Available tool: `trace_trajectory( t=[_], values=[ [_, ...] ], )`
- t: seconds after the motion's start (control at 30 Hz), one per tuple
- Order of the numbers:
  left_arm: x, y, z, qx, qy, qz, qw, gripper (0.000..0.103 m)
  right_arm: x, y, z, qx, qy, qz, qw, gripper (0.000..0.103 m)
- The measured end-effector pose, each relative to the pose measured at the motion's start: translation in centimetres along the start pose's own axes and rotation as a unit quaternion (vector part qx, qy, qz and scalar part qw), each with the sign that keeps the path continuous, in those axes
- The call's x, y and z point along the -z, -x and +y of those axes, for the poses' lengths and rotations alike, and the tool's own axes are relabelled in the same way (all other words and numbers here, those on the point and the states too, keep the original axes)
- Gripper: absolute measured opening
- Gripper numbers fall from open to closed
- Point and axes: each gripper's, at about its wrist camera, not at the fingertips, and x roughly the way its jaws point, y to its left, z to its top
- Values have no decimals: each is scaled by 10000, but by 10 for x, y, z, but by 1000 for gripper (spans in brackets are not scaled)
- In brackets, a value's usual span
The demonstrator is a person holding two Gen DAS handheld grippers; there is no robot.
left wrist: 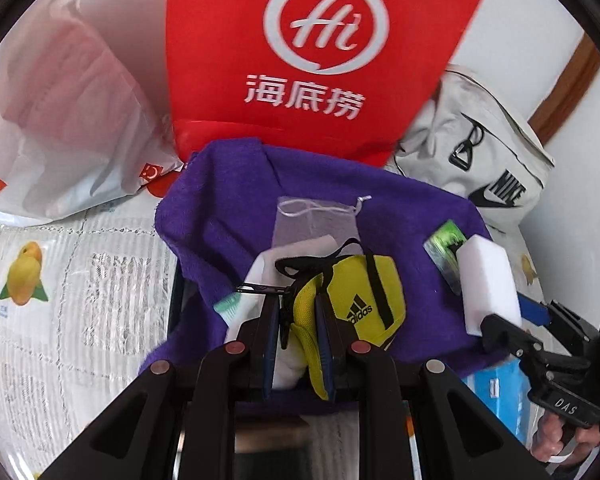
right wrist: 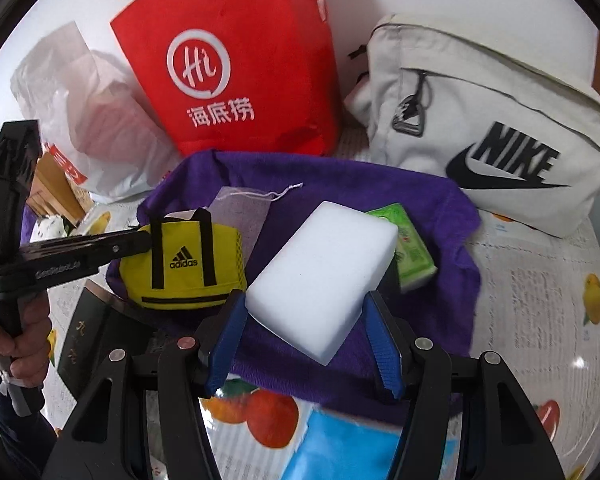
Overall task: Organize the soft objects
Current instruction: 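Carry the pouch and sponge onto the purple towel and open both tools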
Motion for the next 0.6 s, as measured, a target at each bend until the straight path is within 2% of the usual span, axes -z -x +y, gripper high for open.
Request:
trace_trajectory(
  t=[0.23, 0.6],
  values=[
    [1, -14, -6, 61, -174, 123, 9998, 18, -6, -22, 7, 70, 205, 195, 9996, 59],
    [0, -14, -1, 158, -125, 138, 9997, 25, -8, -49, 6, 120, 231, 633, 9977, 59]
  ],
)
